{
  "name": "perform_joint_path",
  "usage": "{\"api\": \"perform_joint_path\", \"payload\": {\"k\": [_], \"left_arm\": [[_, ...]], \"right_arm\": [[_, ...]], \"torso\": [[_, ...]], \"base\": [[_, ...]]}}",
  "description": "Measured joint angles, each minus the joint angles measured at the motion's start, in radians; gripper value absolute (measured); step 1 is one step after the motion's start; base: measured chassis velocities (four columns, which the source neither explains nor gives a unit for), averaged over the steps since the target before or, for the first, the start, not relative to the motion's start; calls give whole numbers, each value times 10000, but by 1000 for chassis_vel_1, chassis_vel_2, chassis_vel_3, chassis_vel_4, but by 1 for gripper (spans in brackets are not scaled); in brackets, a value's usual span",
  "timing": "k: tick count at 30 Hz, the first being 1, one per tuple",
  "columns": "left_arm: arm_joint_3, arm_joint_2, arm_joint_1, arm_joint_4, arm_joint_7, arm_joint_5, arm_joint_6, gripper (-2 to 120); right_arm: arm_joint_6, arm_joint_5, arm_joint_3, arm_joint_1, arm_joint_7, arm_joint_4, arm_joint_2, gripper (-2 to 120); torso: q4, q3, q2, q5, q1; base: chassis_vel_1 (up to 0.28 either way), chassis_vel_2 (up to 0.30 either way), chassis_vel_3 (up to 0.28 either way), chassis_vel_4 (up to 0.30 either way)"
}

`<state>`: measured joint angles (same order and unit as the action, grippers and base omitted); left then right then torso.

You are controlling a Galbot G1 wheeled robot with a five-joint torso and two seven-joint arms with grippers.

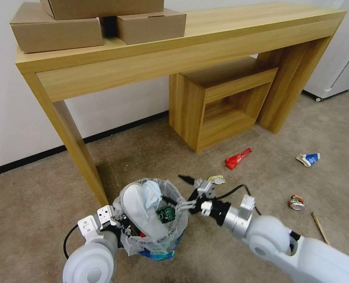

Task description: Pick up the trash bin and place the garbage on the floor into it.

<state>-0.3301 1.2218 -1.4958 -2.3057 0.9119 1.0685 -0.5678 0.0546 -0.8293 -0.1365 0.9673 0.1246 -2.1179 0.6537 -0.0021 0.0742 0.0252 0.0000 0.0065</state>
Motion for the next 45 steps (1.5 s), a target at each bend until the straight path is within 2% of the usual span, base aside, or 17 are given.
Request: {"api": "perform_joint_path", "payload": {"k": [6,7,10,17,28,33,39,45], "left_arm": [[-43,-130,93,-58,-375,-126,103,0],[-43,-130,93,-58,-375,-126,103,0],[-58,-268,171,-136,-785,-129,370,0],[-105,-499,259,-281,-1357,20,721,0],[-324,-962,217,-352,-1124,444,667,0],[-133,-1026,98,-550,-1005,476,491,0],[246,-1049,-78,-628,-886,429,172,0],[338,-1084,-60,-663,-849,498,46,0]], "right_arm": [[-173,-31,1453,452,-648,-33,33,100],[-173,-31,1453,452,-648,-33,33,100],[-1054,186,2230,854,-2036,122,212,100],[-1401,340,2629,1214,-2905,348,564,100],[-1486,469,3375,1835,-2985,243,593,100],[-1548,413,3842,2183,-2986,71,540,100],[-1906,1078,4672,2683,-3430,144,363,100],[-2018,1089,4928,2783,-3776,360,382,100]], "torso": [[0,-1,0,-2,0],[0,-1,0,-2,0],[-1,-1,0,0,0],[0,0,0,1,0],[-1,0,0,1,0],[0,-1,0,0,-1],[-1,-1,0,0,0],[0,-1,0,0,-1]], "base": [[0,0,0,0],[0,0,0,0],[0,0,0,0],[0,0,0,0],[0,0,0,0],[0,0,0,0],[0,0,0,0],[0,0,0,0]]}}
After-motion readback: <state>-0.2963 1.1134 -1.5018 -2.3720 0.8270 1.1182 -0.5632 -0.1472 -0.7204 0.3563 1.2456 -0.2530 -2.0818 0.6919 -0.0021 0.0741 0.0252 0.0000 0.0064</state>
